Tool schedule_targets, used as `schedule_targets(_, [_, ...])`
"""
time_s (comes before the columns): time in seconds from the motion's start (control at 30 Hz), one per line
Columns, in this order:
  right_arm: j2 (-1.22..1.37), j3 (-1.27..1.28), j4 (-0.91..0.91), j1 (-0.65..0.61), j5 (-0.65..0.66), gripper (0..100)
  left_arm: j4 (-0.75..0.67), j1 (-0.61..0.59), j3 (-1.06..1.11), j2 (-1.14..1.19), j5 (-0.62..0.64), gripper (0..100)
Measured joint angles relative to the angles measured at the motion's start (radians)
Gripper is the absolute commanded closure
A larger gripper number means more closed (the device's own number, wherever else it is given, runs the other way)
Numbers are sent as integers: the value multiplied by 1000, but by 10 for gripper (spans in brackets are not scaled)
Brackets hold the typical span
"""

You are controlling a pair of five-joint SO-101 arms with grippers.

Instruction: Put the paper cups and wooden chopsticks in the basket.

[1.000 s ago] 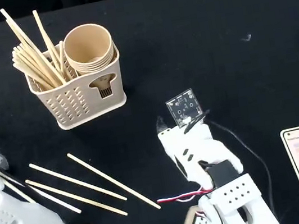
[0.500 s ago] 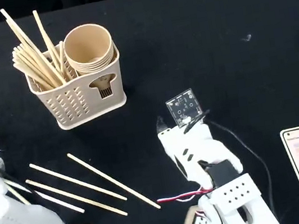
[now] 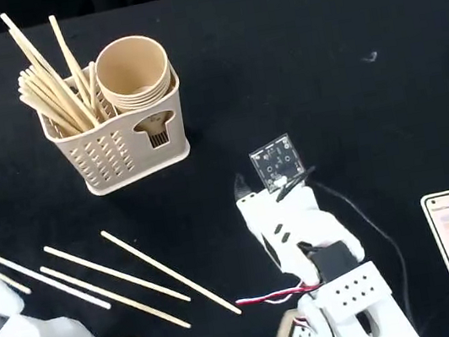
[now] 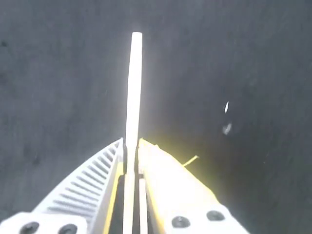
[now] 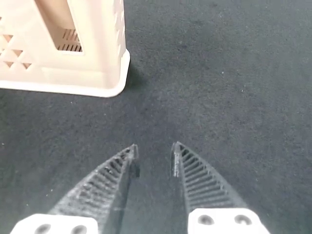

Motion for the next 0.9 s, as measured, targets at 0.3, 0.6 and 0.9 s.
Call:
schedule_targets(0.3, [0,0,0,0,0,881,84,-9,71,68,-12,826])
schedule_targets(0.6, [0,0,0,0,0,881,391,-2,71,68,-49,820])
schedule_targets(0.9, [0,0,0,0,0,881,347,6,133,75,-51,818])
